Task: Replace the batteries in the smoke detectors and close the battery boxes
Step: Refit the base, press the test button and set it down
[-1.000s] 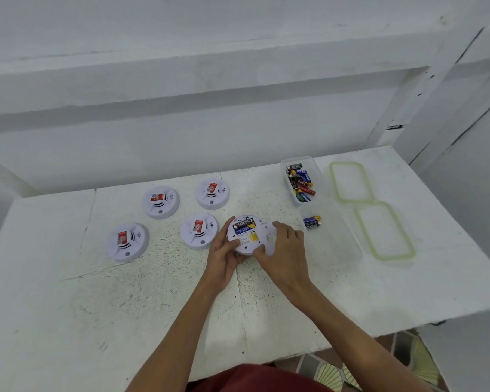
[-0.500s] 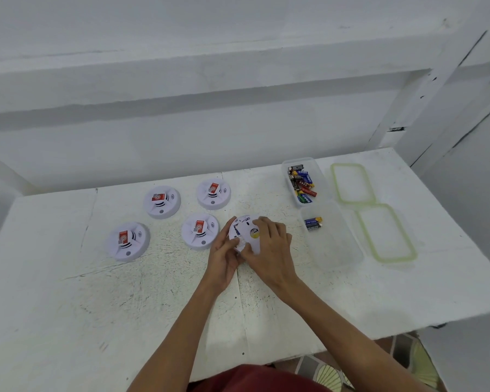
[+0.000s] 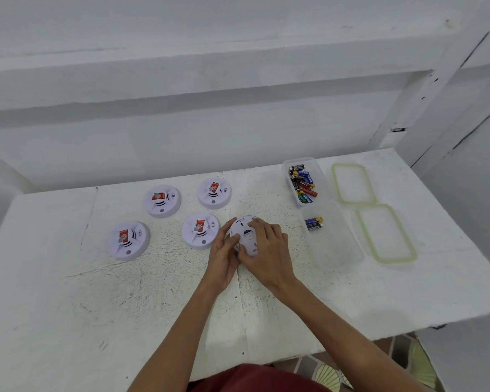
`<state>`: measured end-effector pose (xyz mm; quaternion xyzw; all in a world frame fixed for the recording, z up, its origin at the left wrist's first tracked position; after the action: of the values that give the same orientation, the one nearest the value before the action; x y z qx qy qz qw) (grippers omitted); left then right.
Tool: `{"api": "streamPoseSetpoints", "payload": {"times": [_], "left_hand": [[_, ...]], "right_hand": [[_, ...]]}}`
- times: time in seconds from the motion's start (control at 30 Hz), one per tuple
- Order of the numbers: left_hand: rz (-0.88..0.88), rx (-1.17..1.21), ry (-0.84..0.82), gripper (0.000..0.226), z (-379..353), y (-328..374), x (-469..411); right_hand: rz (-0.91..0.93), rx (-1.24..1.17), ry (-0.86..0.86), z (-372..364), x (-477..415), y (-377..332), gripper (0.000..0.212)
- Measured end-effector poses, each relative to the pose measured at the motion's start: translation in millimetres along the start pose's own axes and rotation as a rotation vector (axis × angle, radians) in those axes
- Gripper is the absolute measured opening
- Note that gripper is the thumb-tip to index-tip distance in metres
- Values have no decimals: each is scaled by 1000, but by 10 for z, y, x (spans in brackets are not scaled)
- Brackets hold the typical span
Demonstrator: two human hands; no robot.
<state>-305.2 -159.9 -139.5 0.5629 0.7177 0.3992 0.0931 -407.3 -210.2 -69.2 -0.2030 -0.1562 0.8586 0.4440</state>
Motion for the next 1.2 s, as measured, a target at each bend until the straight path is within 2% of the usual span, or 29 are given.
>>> {"api": "streamPoseSetpoints", "payload": {"times": [0.17, 0.83, 1.03, 1.2], "left_hand": [[10, 11, 6, 47, 21, -13, -7], [1, -10, -7, 46, 15, -12, -9], [14, -1, -7, 39, 25, -8, -22], [20, 0, -13, 38, 35, -17, -28]], "right_hand": [[-4, 17, 3, 15, 9, 29, 58], [-36, -174, -8, 50, 38, 120, 61], [-59, -303, -44, 70, 9, 201, 60], [-37, -307, -48, 104, 36, 195, 60]]}}
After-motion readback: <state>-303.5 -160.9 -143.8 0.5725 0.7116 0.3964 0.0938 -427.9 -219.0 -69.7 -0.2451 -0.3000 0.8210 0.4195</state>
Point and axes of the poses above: each hand's wrist, its own x-axis away from the middle knuckle, its own z-axis out of the back of the hand, y = z × x, the point moved 8 cm from there along -x, towards the middle knuckle, and after that the axes turned 2 degrees about -y, right-handed, at the moved point
